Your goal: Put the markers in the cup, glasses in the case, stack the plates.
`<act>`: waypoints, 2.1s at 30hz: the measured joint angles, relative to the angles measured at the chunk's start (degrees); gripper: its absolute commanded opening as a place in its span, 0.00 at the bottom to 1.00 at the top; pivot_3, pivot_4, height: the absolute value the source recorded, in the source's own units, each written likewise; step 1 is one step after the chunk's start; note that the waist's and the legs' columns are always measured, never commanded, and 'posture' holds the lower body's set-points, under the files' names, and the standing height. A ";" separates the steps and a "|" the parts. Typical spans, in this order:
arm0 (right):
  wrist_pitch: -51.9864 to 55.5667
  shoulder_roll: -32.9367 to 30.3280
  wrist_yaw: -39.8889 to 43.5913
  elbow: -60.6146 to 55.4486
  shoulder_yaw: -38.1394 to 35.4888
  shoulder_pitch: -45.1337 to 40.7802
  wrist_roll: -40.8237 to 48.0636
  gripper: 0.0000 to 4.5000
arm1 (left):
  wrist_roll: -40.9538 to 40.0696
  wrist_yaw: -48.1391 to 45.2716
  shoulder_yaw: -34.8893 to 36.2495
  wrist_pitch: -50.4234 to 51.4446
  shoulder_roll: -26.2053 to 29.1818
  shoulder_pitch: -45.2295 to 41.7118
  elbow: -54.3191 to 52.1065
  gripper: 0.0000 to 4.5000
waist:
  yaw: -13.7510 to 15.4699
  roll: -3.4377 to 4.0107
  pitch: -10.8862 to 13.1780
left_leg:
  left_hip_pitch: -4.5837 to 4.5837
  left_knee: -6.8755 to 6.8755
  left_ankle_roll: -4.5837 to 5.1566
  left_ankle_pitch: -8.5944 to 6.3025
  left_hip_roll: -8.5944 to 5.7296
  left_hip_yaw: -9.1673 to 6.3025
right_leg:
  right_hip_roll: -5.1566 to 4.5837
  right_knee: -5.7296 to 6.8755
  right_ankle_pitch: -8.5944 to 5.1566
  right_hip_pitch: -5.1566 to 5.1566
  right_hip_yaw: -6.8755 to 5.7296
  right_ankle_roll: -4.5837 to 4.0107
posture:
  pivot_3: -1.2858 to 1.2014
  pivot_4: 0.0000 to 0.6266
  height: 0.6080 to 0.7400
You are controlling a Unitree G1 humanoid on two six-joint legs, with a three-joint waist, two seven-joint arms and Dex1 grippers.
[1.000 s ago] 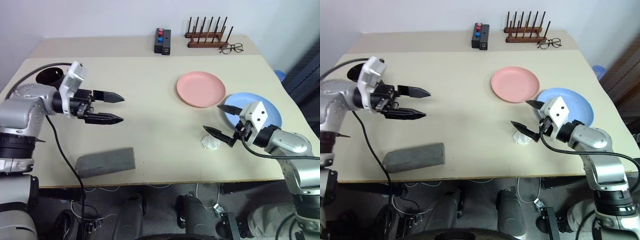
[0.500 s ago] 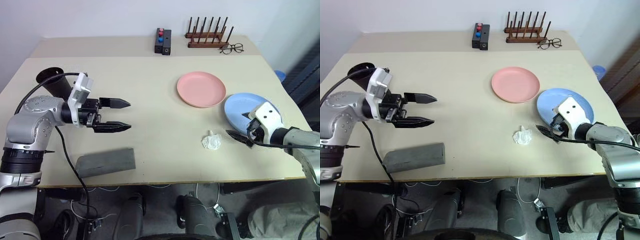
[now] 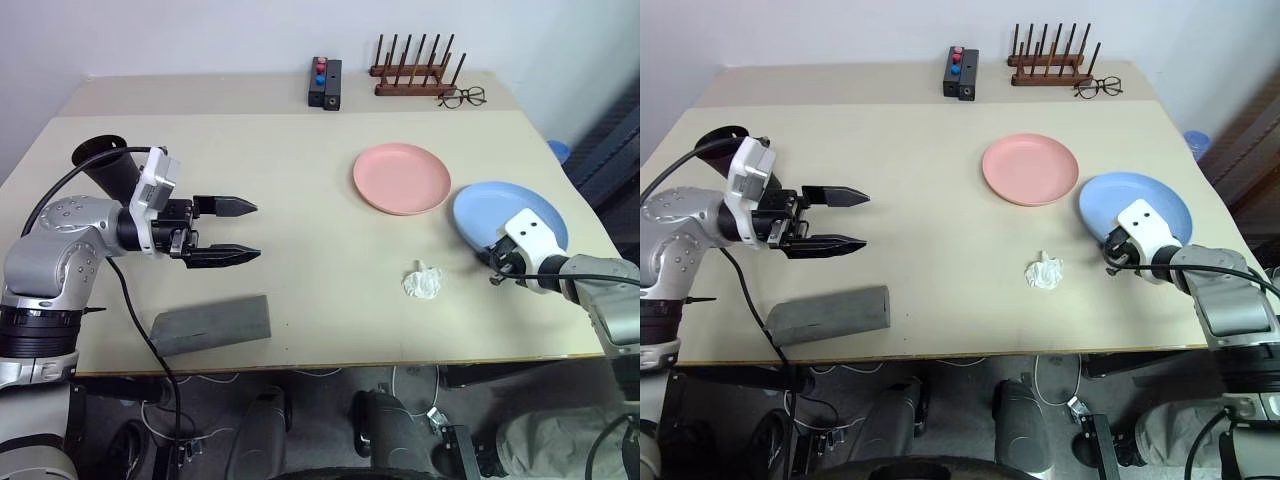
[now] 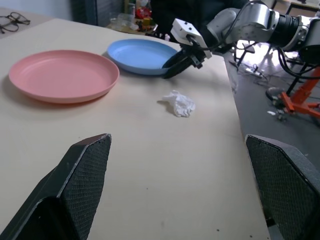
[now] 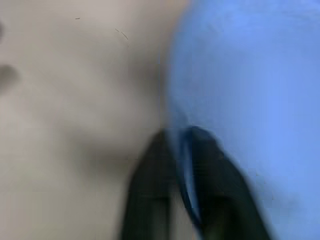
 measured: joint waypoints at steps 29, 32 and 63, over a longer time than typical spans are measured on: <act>-29.05 19.08 -1.22 27.18 10.60 -27.88 -11.07 0.01 | 6.86 7.70 1.55 -11.55 -3.33 -6.08 12.96 1.00 | -1.34 0.09 0.07 | 0.02 -0.14 0.00 0.01 0.03 -0.05 | 0.12 0.23 0.15 -0.13 0.01 0.26 | 0.52 0.24 1.00; -29.67 19.25 0.16 27.02 10.99 -27.83 -11.35 0.01 | 6.87 8.46 2.16 -11.55 -3.21 -4.65 12.51 1.00 | -1.23 0.10 0.08 | 0.02 -0.13 0.00 0.01 0.03 -0.05 | 0.12 0.23 0.14 -0.13 0.02 0.27 | 0.52 0.24 1.00; -17.87 18.90 8.02 12.71 4.13 -24.62 -0.07 0.99 | 5.74 8.40 2.12 -8.40 -3.17 -3.61 9.47 1.00 | -1.11 0.11 0.08 | 0.01 -0.12 0.00 0.01 0.06 -0.09 | 0.16 0.24 0.14 -0.12 0.02 0.27 | 0.52 0.24 1.00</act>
